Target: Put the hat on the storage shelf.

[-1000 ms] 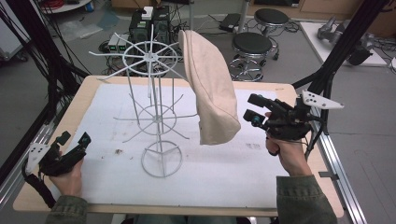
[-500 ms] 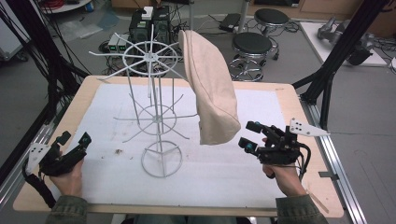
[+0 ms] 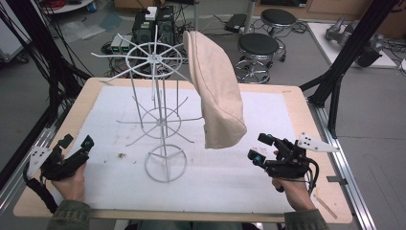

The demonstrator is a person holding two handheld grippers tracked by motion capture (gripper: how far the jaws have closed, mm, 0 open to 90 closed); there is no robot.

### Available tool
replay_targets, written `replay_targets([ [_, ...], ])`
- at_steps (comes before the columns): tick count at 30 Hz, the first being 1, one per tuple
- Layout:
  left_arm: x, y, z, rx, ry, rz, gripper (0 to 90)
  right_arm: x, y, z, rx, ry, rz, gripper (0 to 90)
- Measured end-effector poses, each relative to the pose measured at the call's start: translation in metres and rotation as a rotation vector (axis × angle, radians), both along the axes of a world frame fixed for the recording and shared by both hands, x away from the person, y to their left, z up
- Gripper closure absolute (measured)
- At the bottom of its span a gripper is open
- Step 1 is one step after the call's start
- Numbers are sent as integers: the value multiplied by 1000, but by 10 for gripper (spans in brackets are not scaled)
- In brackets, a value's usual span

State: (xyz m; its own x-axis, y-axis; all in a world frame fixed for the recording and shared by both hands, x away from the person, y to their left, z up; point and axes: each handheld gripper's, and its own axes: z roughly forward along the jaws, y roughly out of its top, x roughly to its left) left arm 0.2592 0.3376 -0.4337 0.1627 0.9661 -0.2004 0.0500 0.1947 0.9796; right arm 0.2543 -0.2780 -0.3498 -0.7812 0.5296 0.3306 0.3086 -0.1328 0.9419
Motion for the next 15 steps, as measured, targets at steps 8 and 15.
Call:
replay_targets([
  [8, -4, 0, -1, 4, 1, -4, 240, -7, -9, -19, -34, 44, -170, 91],
  [15, -8, 2, -1, -8, -1, 0, 241, -11, -15, -33, -114, 12, -344, 92],
])
